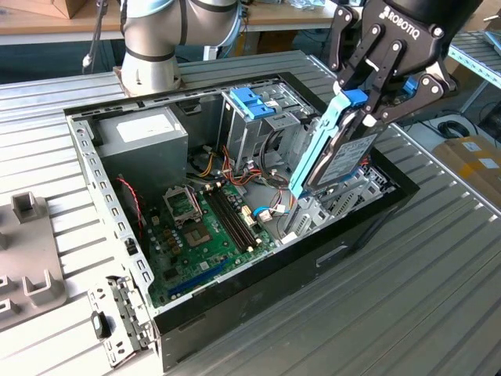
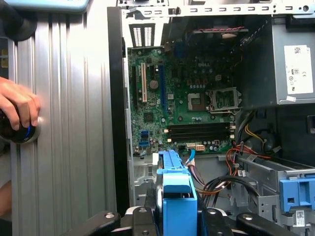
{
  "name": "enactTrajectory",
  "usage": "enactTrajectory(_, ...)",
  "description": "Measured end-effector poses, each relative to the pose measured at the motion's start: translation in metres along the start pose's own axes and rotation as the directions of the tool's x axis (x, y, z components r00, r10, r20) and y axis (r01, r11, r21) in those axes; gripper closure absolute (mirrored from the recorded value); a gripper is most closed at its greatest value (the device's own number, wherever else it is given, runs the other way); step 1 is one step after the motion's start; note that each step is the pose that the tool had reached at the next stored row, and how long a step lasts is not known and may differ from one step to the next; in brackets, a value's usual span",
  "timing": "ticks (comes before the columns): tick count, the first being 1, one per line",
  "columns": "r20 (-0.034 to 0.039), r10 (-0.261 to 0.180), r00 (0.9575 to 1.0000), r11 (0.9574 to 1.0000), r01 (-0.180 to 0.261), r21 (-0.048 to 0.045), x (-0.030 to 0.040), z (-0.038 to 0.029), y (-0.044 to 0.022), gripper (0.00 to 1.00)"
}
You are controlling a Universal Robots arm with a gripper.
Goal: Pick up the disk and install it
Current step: 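Pick up the disk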
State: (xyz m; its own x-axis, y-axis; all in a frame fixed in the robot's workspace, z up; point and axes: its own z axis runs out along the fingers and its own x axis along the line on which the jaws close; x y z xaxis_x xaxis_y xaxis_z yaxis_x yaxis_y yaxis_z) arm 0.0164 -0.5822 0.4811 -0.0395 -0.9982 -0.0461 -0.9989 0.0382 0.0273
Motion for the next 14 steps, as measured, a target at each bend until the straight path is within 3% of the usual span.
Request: enactTrajectory(14, -0.0016, 0.000, 1.0000, 1.0000, 0.000, 0.0001, -0.0004, 0.0030, -0.0166, 0.63)
